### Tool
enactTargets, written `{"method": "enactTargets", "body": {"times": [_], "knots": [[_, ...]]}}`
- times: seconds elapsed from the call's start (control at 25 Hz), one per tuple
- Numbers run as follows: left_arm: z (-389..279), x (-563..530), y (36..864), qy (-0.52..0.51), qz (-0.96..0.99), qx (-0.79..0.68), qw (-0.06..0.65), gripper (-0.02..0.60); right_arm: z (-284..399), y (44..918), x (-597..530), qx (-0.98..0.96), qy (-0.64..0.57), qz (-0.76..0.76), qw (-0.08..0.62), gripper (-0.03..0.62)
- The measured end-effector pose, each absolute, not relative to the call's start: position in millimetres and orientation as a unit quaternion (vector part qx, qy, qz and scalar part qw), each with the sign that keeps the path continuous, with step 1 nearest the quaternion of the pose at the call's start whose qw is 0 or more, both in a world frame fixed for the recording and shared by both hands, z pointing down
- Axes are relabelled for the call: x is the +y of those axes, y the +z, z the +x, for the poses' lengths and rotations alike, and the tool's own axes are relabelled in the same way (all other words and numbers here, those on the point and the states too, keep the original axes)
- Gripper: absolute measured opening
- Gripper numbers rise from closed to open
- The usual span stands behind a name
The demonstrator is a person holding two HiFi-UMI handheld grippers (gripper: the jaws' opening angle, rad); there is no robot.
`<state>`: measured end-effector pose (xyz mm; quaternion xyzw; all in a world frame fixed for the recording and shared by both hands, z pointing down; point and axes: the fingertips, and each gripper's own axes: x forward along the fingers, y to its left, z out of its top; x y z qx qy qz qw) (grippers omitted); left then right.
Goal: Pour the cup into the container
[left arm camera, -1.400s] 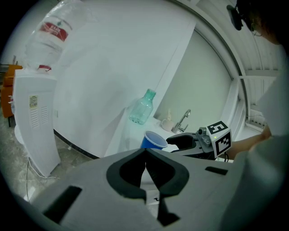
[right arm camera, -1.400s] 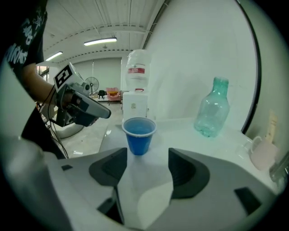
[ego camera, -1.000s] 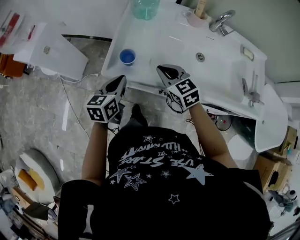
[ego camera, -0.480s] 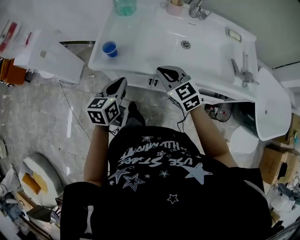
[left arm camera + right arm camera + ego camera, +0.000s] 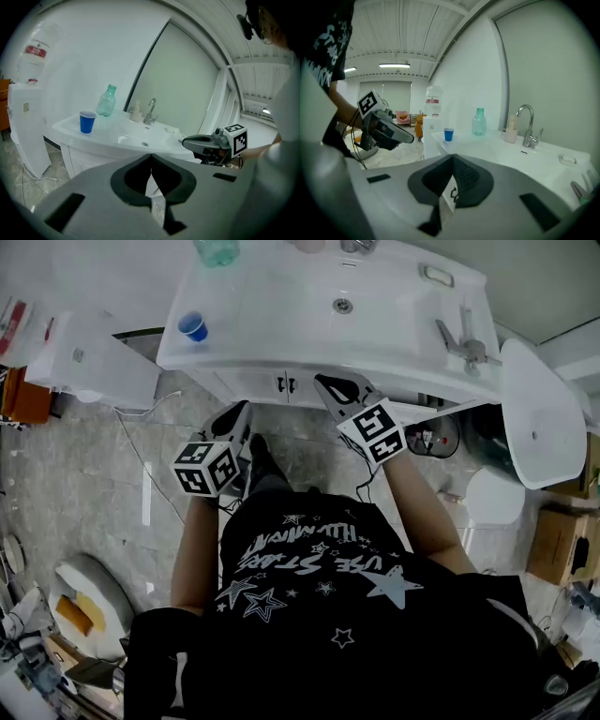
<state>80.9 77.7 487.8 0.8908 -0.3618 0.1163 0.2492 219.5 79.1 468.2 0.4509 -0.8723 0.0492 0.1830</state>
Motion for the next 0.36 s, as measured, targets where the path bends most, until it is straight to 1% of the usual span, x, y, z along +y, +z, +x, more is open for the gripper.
{"method": "enactTargets", "body": {"times": [0.36], "knots": [[103.8,129.0,492.2,0.126,0.896,-0.349,0.245,0.011,251.9,479.0,135.9,-0.861,0.064,0.472,0.179,0.005]]}}
